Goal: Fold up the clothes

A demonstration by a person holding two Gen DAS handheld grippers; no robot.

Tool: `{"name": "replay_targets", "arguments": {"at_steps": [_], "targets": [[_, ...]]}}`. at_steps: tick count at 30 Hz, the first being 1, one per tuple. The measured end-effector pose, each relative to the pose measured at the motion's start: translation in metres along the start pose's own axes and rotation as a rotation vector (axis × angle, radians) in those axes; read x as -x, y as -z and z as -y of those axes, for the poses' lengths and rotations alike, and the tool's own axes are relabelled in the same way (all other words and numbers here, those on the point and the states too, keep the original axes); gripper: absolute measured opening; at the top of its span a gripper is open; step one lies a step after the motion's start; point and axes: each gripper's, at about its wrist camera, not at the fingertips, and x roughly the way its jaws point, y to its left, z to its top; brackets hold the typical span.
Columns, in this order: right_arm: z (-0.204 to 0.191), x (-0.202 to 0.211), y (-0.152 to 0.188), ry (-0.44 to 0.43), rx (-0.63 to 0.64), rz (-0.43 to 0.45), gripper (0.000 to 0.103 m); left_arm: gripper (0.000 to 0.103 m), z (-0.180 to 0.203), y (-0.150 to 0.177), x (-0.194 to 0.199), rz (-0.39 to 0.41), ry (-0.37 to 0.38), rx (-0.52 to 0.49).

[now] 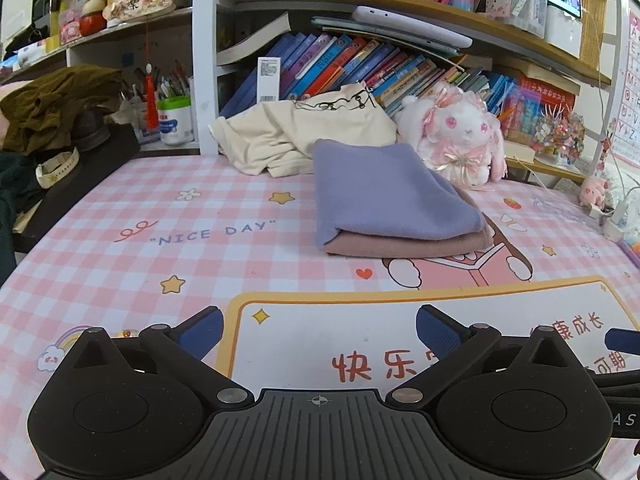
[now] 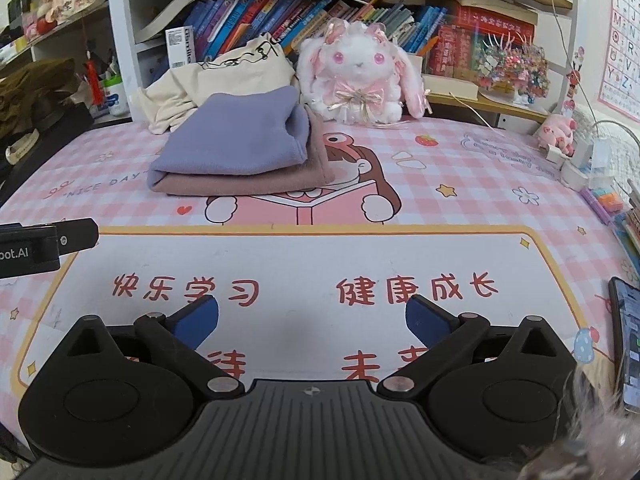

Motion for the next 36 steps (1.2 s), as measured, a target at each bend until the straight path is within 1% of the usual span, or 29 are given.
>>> {"name": "replay_targets", "arguments": {"at_steps": [12, 21, 30, 36], "targets": [[0.0, 0.003, 0.003, -0.007, 0.005, 0.001, 0.102, 0.103, 0.003, 0.002, 0.003, -0.012, -0.01, -0.012], [0.006, 0.001, 0.007, -0.002, -0.012, -0.018, 0.102, 0.103, 0.013, 0.004, 0.006, -0.006, -0.021, -0.047], [0.006, -0.002, 0.004, -0.001, 0.018, -0.017, 0.103, 0.103, 0.011, 0.004, 0.005, -0.013, -0.057, -0.033], [0.006, -0.003, 0.004, -0.001, 0.018, -0.023, 0.103, 0.103, 0.013, 0.005, 0.003, -0.025, -0.061, -0.038]]}}
